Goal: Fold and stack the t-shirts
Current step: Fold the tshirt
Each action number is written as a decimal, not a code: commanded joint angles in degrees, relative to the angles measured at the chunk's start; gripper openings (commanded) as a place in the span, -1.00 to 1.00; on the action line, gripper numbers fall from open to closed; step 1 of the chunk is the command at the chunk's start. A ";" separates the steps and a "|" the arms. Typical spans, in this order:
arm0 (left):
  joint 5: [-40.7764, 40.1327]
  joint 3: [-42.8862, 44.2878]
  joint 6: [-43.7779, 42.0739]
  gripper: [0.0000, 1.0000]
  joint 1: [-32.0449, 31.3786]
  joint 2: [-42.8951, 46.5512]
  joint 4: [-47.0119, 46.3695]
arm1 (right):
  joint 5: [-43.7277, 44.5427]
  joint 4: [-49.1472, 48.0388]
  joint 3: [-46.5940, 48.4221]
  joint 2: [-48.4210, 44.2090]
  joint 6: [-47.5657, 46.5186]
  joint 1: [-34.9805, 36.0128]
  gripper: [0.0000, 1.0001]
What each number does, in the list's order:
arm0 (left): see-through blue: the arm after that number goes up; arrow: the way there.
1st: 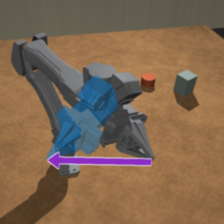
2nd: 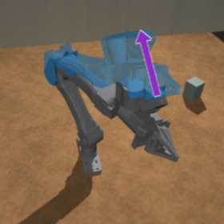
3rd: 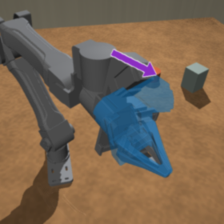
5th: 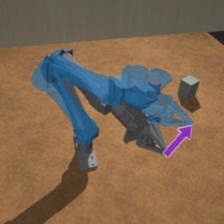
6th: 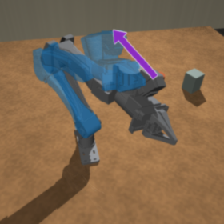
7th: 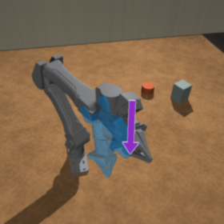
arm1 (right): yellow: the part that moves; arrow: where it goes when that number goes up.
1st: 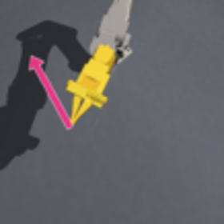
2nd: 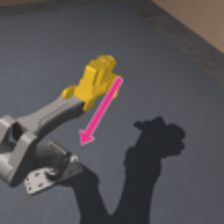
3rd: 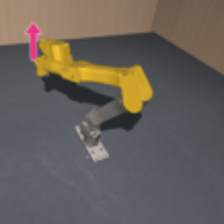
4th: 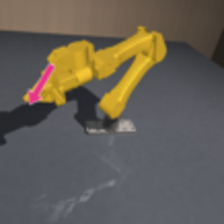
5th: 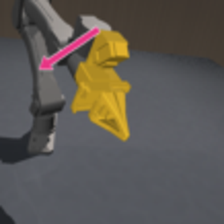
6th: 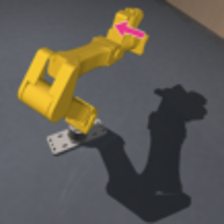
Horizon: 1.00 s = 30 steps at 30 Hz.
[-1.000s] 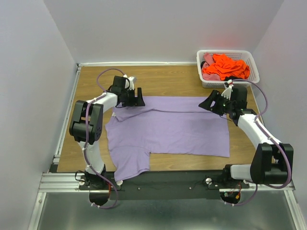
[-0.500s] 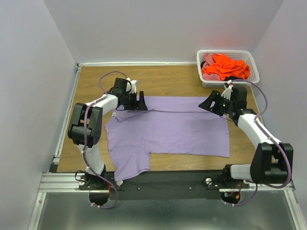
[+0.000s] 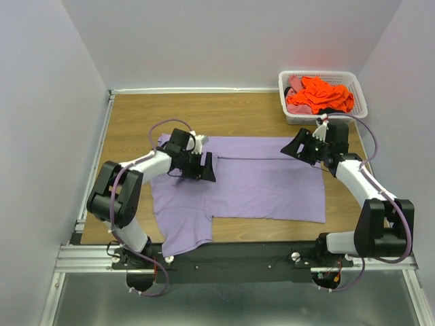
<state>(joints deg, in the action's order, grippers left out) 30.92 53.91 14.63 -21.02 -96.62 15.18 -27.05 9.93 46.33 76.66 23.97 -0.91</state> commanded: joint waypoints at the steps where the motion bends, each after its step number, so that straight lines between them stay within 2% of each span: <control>1: 1.78 -3.19 2.06 0.74 -3.85 7.12 1.69 | -2.30 0.70 2.01 1.73 -1.02 0.73 0.58; 4: -1.11 -2.67 3.21 0.74 -3.68 10.31 2.31 | -2.57 0.70 2.63 2.61 -1.29 2.66 0.57; 6: -5.85 -0.83 4.52 0.73 -3.25 12.24 3.01 | -2.48 0.53 3.59 3.93 -1.47 3.98 0.55; 12: -10.69 -0.91 9.44 0.54 2.73 14.17 2.75 | -2.31 -1.31 6.93 9.02 1.07 10.83 0.46; 17: -13.69 -7.67 12.87 0.53 9.40 18.21 1.09 | -4.77 -9.40 6.50 13.85 10.38 17.60 0.20; 18: -13.69 -8.81 13.31 0.53 12.02 18.83 0.38 | -4.94 -14.37 6.50 16.04 11.97 18.74 0.16; 20: -13.95 -11.18 13.58 0.51 13.80 20.06 -0.24 | -5.64 -17.91 6.85 18.51 16.26 22.25 0.05; 22: -14.39 -11.89 13.32 0.44 14.60 19.98 -0.76 | -6.17 -23.71 7.11 22.63 19.17 25.84 -0.03; 24: -13.35 -12.86 13.40 0.21 14.69 19.28 -1.29 | -6.96 -29.32 7.90 25.63 22.78 28.06 -0.13; 25: -12.73 -13.65 13.58 -0.02 14.69 19.01 -2.42 | -6.97 -30.75 8.34 28.43 23.92 29.89 -0.16; 26: -12.38 -14.00 13.84 -0.10 14.69 18.92 -3.04 | -6.53 -32.07 8.69 29.67 25.76 30.69 -0.19; 30: -13.07 -13.92 14.02 -0.12 14.69 18.92 -3.75 | -4.95 -34.45 11.41 34.16 27.27 33.16 -0.31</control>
<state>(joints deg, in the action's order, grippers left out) 18.20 40.18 28.01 -6.35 -77.93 14.26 -32.32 -17.30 54.57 108.01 46.65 30.76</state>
